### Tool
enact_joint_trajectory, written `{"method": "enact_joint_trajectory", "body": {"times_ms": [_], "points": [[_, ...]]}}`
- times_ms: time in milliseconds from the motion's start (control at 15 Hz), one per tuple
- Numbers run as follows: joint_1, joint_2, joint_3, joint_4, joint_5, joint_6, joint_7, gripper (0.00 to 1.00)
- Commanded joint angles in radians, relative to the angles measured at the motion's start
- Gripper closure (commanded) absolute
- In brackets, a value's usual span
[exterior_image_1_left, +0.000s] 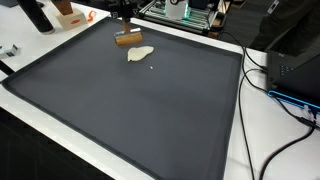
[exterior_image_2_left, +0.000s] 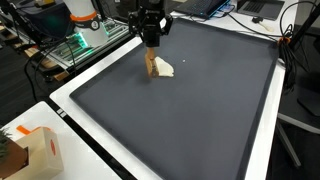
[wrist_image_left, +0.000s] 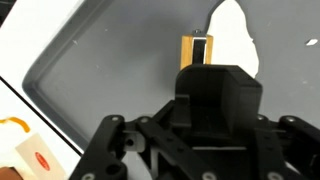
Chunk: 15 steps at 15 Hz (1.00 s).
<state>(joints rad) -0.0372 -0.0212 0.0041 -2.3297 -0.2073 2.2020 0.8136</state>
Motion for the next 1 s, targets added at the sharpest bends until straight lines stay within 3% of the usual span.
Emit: {"method": "enact_joint_trajectory", "body": {"times_ms": [0, 267, 933], "points": [[0.012, 0.027, 0.004, 0.051, -0.085, -0.118, 0.204, 0.79], [0.027, 0.056, 0.003, 0.088, -0.104, -0.206, 0.322, 0.79], [0.068, 0.135, -0.003, 0.15, -0.153, -0.298, 0.454, 0.79]]}}
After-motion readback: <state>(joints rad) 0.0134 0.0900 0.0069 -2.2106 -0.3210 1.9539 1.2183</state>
